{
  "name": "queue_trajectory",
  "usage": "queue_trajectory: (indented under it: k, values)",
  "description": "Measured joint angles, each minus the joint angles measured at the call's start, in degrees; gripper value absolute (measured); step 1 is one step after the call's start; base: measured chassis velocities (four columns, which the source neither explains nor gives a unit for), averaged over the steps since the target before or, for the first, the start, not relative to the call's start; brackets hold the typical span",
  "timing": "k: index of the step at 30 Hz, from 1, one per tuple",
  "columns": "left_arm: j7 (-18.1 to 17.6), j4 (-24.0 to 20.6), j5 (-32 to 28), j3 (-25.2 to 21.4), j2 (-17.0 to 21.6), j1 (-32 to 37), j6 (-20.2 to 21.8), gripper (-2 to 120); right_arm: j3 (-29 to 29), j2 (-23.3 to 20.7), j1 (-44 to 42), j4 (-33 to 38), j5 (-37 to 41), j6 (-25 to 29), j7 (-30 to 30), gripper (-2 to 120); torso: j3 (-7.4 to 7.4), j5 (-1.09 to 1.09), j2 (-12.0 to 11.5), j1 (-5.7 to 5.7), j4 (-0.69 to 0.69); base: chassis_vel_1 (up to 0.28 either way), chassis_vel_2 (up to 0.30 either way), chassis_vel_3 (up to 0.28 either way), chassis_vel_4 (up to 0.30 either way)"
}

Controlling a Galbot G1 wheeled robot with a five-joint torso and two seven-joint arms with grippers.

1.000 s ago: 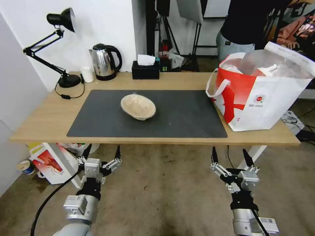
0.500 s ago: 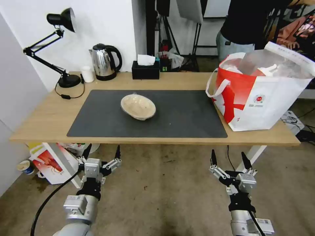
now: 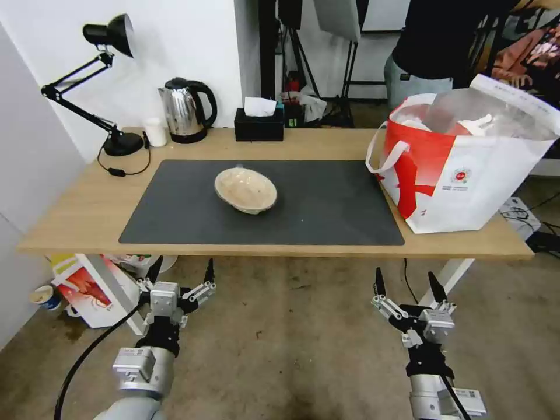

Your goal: Pick up the trash from the table and place it into the takeout bag.

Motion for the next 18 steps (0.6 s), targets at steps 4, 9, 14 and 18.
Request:
queue_trajectory:
  k: [4,9,14,18]
  values:
    - [0.0,0.0,0.0,0.0,0.0,0.0,0.0,100,0.0,0.0,0.0,0.0,0.0,0.0,0.0,100,0.00,0.00,0.0,0.00,0.00,0.000,0.000,0.000,0.000]
    - [0.0,0.0,0.0,0.0,0.0,0.0,0.0,100,0.0,0.0,0.0,0.0,0.0,0.0,0.0,100,0.00,0.00,0.0,0.00,0.00,0.000,0.000,0.000,0.000]
    - [0.0,0.0,0.0,0.0,0.0,0.0,0.0,100,0.1,0.0,0.0,0.1,0.0,-0.1,0.0,100,0.00,0.00,0.0,0.00,0.00,0.000,0.000,0.000,0.000]
    - [0.0,0.0,0.0,0.0,0.0,0.0,0.0,100,0.1,0.0,0.0,0.1,0.0,-0.1,0.0,100,0.00,0.00,0.0,0.00,0.00,0.000,0.000,0.000,0.000]
